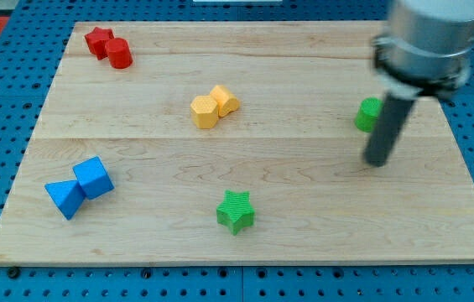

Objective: Push the green circle closer to the green star

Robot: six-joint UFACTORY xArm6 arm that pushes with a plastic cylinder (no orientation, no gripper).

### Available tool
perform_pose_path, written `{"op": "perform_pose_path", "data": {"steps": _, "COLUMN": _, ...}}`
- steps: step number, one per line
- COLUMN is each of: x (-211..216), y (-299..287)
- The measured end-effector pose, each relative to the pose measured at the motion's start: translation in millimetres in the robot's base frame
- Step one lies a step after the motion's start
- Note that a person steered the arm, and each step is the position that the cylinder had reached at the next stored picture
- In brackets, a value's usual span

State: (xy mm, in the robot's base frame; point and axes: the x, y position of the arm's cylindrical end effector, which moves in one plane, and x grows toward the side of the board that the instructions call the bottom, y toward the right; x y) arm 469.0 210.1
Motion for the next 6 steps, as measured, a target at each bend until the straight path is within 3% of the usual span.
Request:
{"op": "perform_pose_path", "data": {"steps": 1, "x": -70.3, "y": 31.9}}
{"op": "perform_pose_path", "data": {"steps": 2, "x": -77.1, "y": -4.1}}
{"op": "perform_pose_path", "data": {"steps": 4, "x": 15.2, "y": -100.4}}
{"op": "perform_pose_path", "data": {"steps": 5, "x": 5.0, "y": -111.3}}
{"op": "perform_pose_path", "data": {"steps": 6, "x": -24.4, "y": -84.6}}
